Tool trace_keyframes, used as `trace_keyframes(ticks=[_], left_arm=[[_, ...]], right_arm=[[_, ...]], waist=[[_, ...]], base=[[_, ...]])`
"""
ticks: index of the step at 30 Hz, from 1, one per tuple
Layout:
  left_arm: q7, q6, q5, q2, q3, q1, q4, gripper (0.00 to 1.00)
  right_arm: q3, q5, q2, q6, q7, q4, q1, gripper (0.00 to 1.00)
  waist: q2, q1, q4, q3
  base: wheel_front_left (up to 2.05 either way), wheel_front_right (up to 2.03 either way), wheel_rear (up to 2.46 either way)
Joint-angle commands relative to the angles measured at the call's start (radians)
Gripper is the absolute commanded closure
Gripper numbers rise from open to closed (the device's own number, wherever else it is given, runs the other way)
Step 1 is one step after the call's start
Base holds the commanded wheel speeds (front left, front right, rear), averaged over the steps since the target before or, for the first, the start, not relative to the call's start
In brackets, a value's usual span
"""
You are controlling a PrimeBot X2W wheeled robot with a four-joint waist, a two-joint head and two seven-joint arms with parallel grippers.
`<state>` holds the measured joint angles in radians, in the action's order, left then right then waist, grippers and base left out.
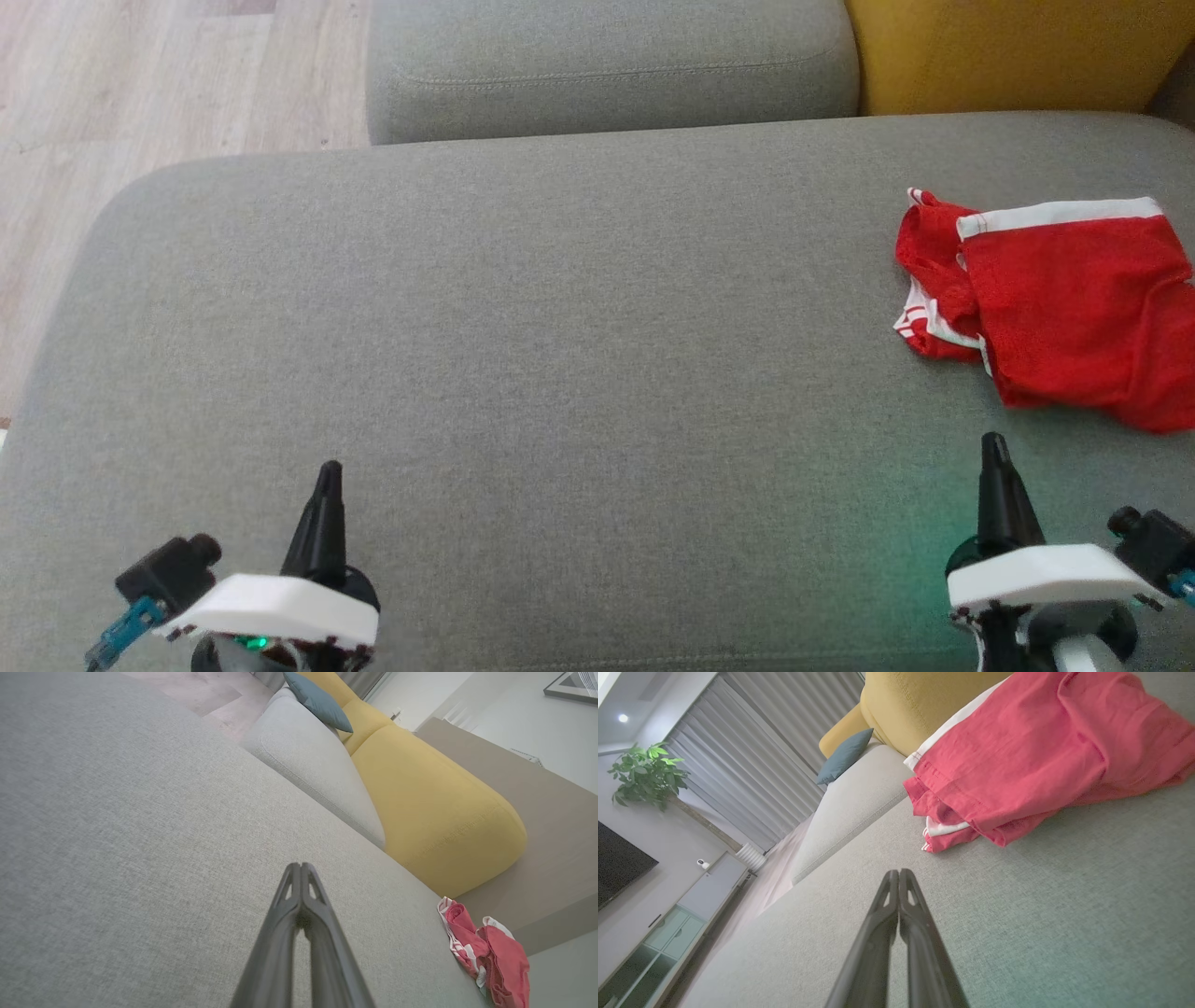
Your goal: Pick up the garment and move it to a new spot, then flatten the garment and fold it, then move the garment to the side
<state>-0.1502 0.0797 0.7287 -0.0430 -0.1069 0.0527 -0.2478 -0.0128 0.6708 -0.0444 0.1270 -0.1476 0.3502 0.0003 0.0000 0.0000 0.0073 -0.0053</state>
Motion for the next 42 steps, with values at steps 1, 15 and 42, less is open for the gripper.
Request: trace_keyframes(ticks=[1,15,42], left_arm=[[0.007,0.008,0.023,-0.008,0.029,-0.055,0.031,1.0],[0.049,0.016,0.173,-0.01,0.059,-0.073,0.026,1.0],[0.124,0.028,0.432,-0.012,0.114,-0.105,0.018,1.0]], right_arm=[[-0.002,0.026,-0.005,0.001,0.007,-0.04,-0.056,1.0],[-0.018,0.184,-0.006,0.002,0.05,-0.051,-0.065,1.0],[-0.047,0.458,-0.007,0.002,0.125,-0.071,-0.081,1.0]], waist=[[0.0,0.0,0.0,0.0],[0.0,0.0,-0.001,0.002],[0.0,0.0,-0.003,0.004]], base=[[0.0,0.0,0.0],[0.0,0.0,0.0],[0.0,0.0,0.0]])
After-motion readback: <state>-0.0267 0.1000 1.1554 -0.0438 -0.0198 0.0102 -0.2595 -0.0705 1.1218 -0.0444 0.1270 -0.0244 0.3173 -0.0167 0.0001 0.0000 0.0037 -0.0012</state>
